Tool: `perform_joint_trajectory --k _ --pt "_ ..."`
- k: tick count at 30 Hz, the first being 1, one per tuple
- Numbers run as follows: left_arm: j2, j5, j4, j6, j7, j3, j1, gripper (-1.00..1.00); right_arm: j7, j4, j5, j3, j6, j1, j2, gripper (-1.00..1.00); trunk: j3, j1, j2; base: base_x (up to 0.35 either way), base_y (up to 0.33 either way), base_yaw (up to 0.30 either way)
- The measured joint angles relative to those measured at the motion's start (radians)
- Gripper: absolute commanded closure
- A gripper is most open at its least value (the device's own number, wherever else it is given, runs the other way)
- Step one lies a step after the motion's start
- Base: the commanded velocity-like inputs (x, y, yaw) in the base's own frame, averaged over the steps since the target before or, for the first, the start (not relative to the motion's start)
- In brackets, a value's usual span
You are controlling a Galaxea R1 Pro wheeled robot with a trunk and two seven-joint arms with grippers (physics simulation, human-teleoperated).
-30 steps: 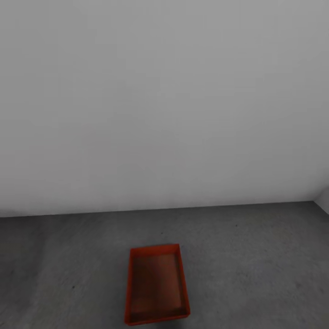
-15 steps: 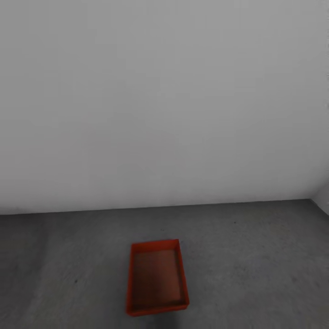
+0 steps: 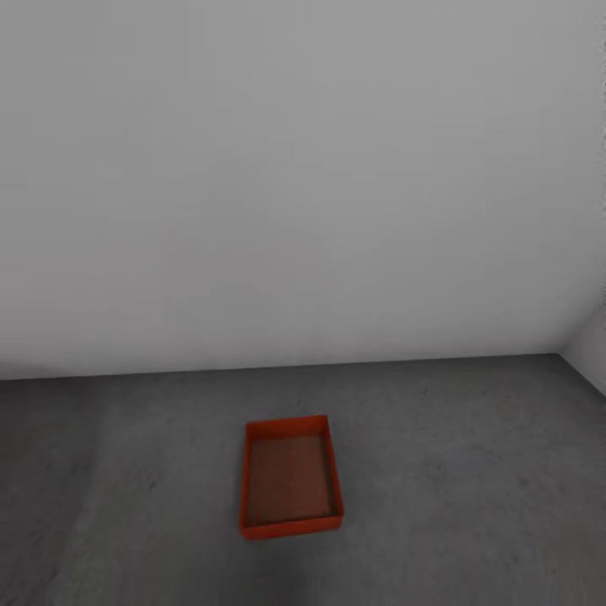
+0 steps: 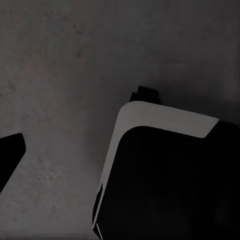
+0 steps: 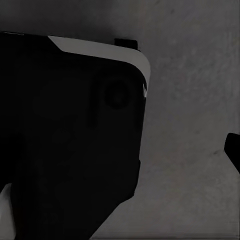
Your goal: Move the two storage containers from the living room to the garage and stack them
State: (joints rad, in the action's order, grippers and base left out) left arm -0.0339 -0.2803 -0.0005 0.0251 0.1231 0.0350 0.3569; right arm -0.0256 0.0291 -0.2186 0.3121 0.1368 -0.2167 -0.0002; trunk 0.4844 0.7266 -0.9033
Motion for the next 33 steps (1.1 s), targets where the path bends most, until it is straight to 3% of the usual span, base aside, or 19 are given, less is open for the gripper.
perform_joint_trajectory --k 10,33 --pt "-0.003 -0.001 0.0 0.002 0.001 0.0 0.0 -1.0 0.0 0.0 -0.001 0.0 0.001 0.0 0.003 -1.0 -0.004 0.0 0.0 -0.303 0.0 0.038" --pt "-0.005 0.01 -0.003 0.013 0.001 0.002 0.0 -1.0 0.001 0.001 -0.002 0.0 0.001 0.0 0.009 -1.0 -0.038 -0.001 0.0 -0.015 0.0 0.107"
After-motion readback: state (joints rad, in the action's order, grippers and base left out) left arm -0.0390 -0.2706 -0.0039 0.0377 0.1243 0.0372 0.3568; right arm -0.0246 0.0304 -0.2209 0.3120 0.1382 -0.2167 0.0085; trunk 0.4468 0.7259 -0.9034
